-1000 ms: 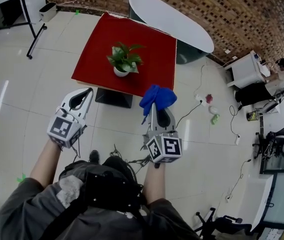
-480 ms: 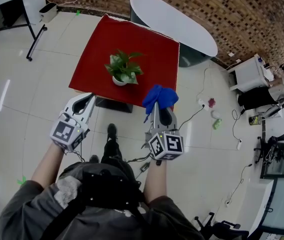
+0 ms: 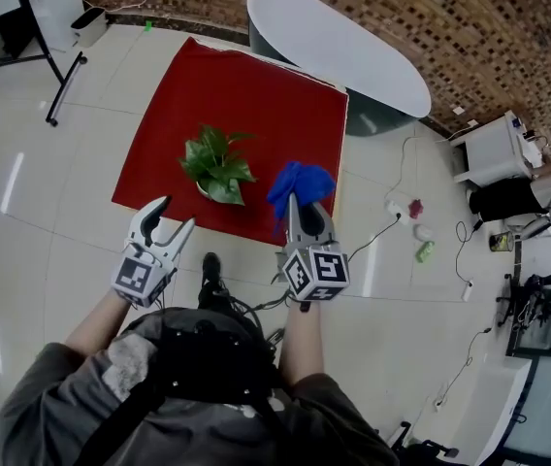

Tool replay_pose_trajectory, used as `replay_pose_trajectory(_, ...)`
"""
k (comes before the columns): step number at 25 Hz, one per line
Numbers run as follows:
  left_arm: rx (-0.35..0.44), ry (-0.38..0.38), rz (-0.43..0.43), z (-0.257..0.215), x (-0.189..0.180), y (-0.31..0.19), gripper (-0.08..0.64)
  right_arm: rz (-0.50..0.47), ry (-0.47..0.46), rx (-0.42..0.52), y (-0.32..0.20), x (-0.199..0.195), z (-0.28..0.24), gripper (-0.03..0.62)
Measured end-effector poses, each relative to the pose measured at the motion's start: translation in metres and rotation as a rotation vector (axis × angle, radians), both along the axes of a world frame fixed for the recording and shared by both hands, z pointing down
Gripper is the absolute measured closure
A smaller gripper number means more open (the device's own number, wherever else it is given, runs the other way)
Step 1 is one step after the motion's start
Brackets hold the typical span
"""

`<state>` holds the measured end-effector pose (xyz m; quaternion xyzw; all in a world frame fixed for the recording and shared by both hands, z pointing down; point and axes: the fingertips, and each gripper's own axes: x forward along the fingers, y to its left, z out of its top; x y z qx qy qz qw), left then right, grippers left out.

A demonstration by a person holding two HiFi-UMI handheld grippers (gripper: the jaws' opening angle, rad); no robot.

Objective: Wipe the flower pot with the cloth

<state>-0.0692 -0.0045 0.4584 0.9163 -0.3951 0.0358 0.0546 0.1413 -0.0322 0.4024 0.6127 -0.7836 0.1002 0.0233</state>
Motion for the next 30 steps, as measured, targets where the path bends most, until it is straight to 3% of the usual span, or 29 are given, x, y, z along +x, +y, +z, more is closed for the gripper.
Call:
replay_pose_trajectory(4,-0.083,-0.096,-0.016,0.053,0.022,-0.028,0.17,-0.095,0.001,-0.079,-0.04,0.009,0.036,0.529)
replay_pose_trajectory(7,-0.12,-0.165,-0.027,0.084,0.036,-0.052,0.127,-0.184,-0.021,-0.174,-0.065,0.009,0.07,0.531)
replay_pose_trajectory(12,-0.151,-0.206,-0.022,0.104,0.061,-0.088,0.126,-0.436,-0.073,-0.325,-0.099,-0.013,0.11,0.53)
replay_pose_trajectory(19,-0.134,-0.213,0.026,0.118,0.083,-0.113,0.121,-0.731,-0.121,-0.358,-0.13,-0.056,0.137,0.531)
replay_pose_trajectory(24,-0.133,-0.219,0.036,0.123,0.089,-0.127,0.121,-0.834,-0.131,-0.413,-0.135,-0.072,0.157,0.531)
replay_pose_trajectory(30,-0.149,-0.22,0.054,0.123,0.089,-0.129,0.121,-0.85,-0.2,-0.466,-0.139,-0.074,0.173,0.531)
